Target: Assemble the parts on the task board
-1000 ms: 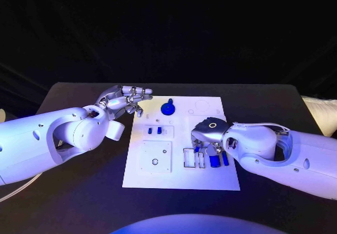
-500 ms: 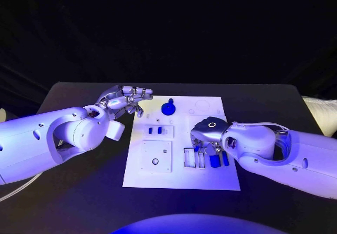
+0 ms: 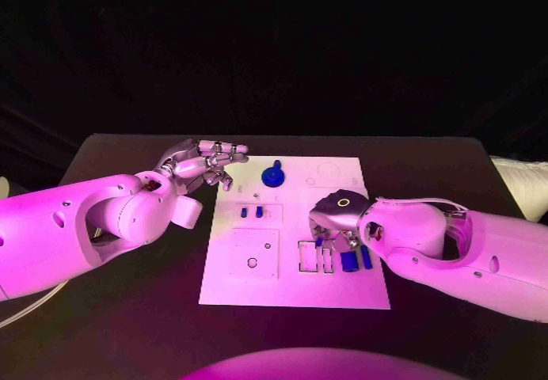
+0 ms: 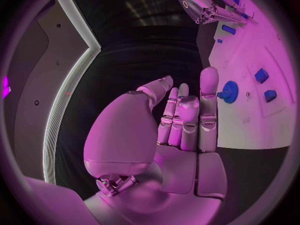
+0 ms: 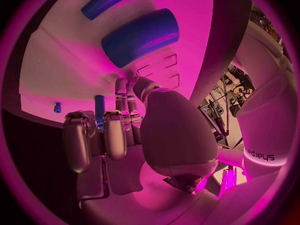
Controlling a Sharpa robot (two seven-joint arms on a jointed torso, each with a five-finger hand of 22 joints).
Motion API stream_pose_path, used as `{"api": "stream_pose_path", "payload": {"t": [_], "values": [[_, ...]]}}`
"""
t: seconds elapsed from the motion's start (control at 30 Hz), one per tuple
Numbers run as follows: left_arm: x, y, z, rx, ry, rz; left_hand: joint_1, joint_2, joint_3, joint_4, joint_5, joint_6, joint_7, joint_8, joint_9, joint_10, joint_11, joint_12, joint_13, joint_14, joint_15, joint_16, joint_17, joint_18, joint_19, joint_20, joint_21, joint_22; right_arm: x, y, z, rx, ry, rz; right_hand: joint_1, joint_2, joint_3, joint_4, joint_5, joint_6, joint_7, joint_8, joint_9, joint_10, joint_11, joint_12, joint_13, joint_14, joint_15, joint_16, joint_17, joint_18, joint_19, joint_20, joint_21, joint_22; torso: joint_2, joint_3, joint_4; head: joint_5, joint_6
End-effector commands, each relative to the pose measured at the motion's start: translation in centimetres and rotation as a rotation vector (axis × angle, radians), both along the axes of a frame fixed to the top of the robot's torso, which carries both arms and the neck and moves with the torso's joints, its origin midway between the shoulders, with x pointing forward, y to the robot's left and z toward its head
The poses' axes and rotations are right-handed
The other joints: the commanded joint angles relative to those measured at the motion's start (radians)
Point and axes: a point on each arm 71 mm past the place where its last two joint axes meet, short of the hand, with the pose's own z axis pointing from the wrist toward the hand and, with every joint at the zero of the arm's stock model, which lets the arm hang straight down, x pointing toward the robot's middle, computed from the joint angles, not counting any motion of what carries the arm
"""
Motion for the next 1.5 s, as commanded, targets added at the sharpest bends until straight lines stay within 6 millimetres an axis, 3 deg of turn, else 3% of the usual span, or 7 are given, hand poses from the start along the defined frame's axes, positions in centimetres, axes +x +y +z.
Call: {"api": "stream_pose_path", "payload": {"t": [0.03, 0.47, 1.5], "values": [[-0.08, -0.19, 0.07, -0.012, 0.001, -0.016, 0.002, 0.01, -0.007, -0.001, -0.004, -0.007, -0.002, 0.006, -0.001, -0.008, 0.0, 0.008, -0.001, -0.003, 0.008, 0.004, -0.004, 0.014, -0.001, 0.008, -0.005, -0.003, -0.11, -0.21, -0.76, -0.048, 0.026, -0.006, -0.011, 0.002, 0.0, 0.008, -0.004, 0.003, -0.004, -0.004, -0.002, 0.007, -0.001, 0.002, -0.002, 0.079, -0.002, -0.005, 0.136, 0.005, 0.062, -0.002, -0.005, 0.198, 0.0, 0.0003, 0.0006, -0.001, -0.001], [-0.08, -0.2, 0.06, -0.011, 0.001, -0.015, 0.003, 0.011, -0.007, -0.002, -0.003, -0.008, -0.002, 0.006, -0.002, -0.009, 0.0, 0.009, -0.001, -0.003, 0.008, 0.005, -0.003, 0.015, -0.001, 0.008, -0.005, -0.003, -0.02, -0.11, -0.65, -0.022, 0.012, -0.009, -0.026, 0.044, 0.02, 0.044, 0.06, 0.041, -0.014, 0.004, 0.006, 0.035, -0.01, 0.006, -0.01, 0.079, -0.012, -0.004, 0.137, 0.005, 0.062, -0.009, -0.006, 0.198, 0.001, 0.0003, -0.0002, -0.003, -0.001], [-0.06, -0.12, 0.02, -0.01, 0.002, -0.014, 0.005, 0.011, -0.007, -0.003, -0.003, -0.009, -0.002, 0.007, -0.002, -0.011, 0.0, 0.011, -0.001, -0.004, 0.008, 0.004, -0.006, 0.015, -0.002, 0.008, -0.008, -0.005, -0.18, -0.5, 0.11, 0.013, -0.063, -0.039, -0.049, 0.033, 0.013, 0.064, 0.086, 0.065, -0.023, 0.008, 0.012, 0.069, -0.019, 0.01, -0.008, 0.081, -0.02, 0.0, 0.143, 0.004, 0.066, -0.017, -0.003, 0.203, 0.0, 0.0002, 0.0004, -0.01, 0.004]]}}
